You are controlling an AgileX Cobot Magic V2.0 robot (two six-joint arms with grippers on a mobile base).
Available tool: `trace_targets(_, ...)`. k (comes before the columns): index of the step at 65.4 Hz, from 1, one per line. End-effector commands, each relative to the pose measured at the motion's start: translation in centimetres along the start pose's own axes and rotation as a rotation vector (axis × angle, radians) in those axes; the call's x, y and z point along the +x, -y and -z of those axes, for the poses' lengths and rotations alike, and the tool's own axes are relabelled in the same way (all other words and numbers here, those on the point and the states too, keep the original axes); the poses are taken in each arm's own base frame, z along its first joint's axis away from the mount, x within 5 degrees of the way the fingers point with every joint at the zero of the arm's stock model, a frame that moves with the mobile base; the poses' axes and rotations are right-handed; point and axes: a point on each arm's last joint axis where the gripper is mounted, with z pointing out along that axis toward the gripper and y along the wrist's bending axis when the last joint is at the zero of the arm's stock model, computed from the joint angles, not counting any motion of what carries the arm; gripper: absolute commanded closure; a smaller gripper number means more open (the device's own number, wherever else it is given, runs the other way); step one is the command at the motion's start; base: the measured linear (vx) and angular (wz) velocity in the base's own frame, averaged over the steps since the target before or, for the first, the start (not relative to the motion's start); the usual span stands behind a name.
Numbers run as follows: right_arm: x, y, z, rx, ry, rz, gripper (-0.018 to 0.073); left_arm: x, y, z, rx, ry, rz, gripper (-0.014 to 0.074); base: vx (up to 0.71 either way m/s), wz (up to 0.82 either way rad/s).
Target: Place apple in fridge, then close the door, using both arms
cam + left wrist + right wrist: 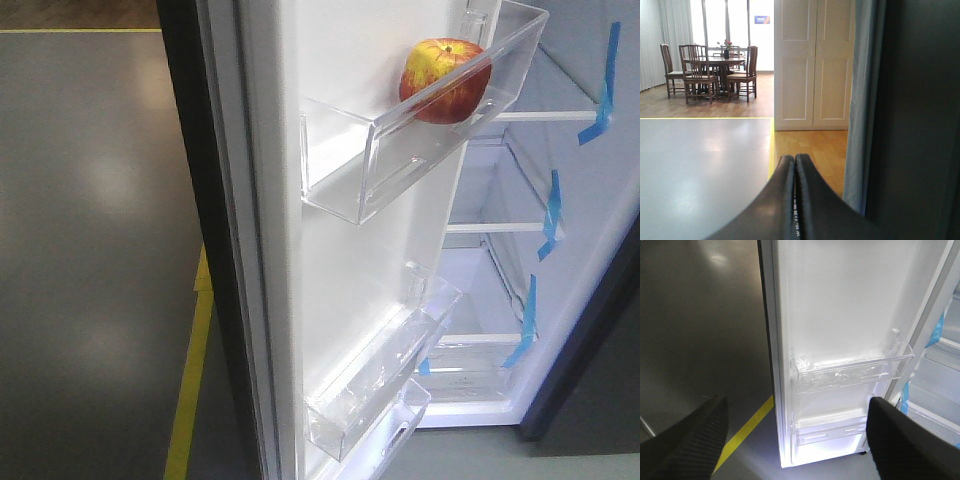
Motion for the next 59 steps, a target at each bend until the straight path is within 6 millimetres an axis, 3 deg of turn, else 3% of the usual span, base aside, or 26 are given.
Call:
trace_targets(1,-0.5,-0.1,0.1,-0.014,-0.001,-0.002,0.002,0.2,0.0,0.1,0.009,0.061,0.007,0.0602,0.0,0.0)
trace_targets(27,-0.4,0.3,0.1,0.034,-0.013,0.015,0.002,0.1,0.0,0.1,0.011,0.076,0.014,0.0602,0.0,0.0)
trace_targets(35,-0.4,0.3,0.1,0.034,-0.013,0.015,0.002,-0.5,0.0,0.1,0.02,0.115,0.124,0.0602,0.0,0.0)
trace_targets(45,-0.4,0.3,0.1,0.034,-0.013,0.015,0.002,-3.2,0.3,0.3,0.035,0.174,0.191,0.0602,0.0,0.0)
trace_targets(59,-0.4,0.3,0.1,0.034,-0.013,0.015,0.002,-7.6,0.8,-1.0,0.01,0.001,0.178,0.0602,0.0,0.0)
